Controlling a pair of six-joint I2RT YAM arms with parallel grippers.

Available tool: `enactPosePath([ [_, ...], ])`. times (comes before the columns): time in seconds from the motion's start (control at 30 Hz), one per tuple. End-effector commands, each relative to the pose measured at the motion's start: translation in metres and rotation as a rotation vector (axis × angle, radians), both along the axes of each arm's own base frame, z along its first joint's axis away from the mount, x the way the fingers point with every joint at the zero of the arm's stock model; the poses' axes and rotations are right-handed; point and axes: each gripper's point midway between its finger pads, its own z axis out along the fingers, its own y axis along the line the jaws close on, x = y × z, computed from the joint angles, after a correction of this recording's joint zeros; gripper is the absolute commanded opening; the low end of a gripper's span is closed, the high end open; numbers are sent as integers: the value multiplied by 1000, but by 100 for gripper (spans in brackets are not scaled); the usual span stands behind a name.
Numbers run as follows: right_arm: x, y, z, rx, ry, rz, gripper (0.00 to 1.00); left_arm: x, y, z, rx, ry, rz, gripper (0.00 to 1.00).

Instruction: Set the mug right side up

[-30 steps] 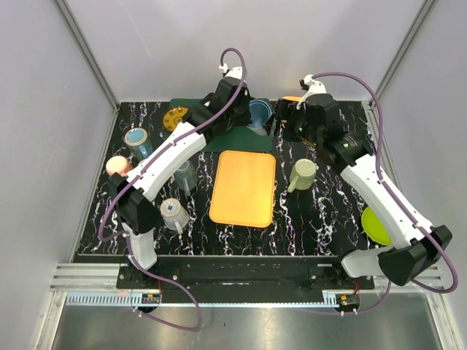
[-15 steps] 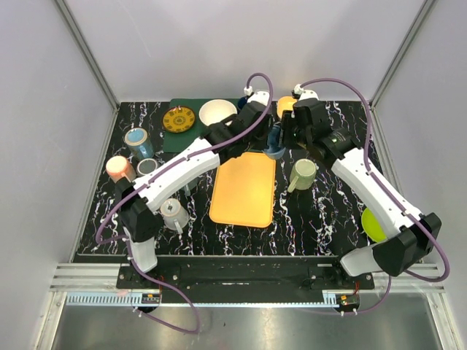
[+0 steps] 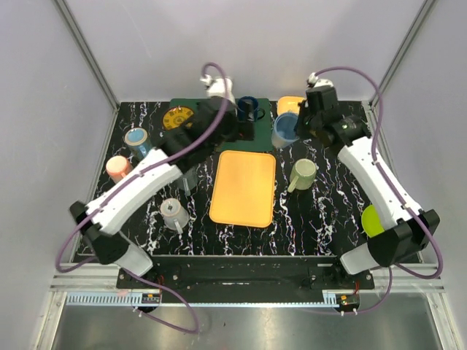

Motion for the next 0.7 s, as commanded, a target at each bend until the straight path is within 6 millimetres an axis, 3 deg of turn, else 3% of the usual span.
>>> enactPosePath([
  [0.0, 36, -27, 42, 61, -97, -96, 0, 13, 68, 41, -97, -103, 155, 99],
  [0.03, 48, -35, 34, 39, -83, -132, 0, 11, 73, 45, -108, -119, 155, 99],
  [0.07, 58, -50, 43, 43, -103, -184, 0, 4, 82, 54, -118, -143, 151, 99],
  [0.1, 67, -60, 43, 46, -110, -224, 0, 3, 86, 47, -103, -138, 156, 99],
  [0.17, 90, -85, 37, 88, -101, -313, 0, -9, 97, 51, -124, -153, 161, 99],
  [0.2, 103, -91, 26, 101, -85, -337, 0, -13, 99, 30, -105, -122, 153, 99],
  [0.27, 122, -90, 28, 163, -88, -334, 0, -29, 105, 29, -171, -121, 140, 99],
  [0.3, 129, -86, 24, 170, -79, -329, 0, -36, 105, -2, -149, -75, 129, 99],
  [0.37, 154, -77, 14, 187, -60, -313, 0, -53, 111, -6, -224, -74, 111, 99],
  [0.4, 161, -71, 9, 198, -44, -289, 0, -59, 114, -34, -201, -35, 112, 99],
  [0.47, 178, -48, -2, 245, -4, -204, 0, -73, 125, -41, -234, -33, 118, 99],
  [0.5, 181, -32, -28, 220, 60, -176, 0, -79, 131, -65, -210, -4, 130, 99],
  [0.53, 185, -22, -17, 215, 32, -144, 0, -83, 138, -71, -207, -1, 146, 99],
  [0.57, 186, -13, -23, 191, 38, -119, 0, -90, 145, -70, -233, -13, 155, 99],
  [0.6, 187, -5, -28, 185, 40, -111, 0, -94, 149, -87, -216, 6, 163, 99],
  [0.67, 192, 11, -43, 181, 62, -89, 0, -99, 156, -91, -234, -3, 178, 99],
])
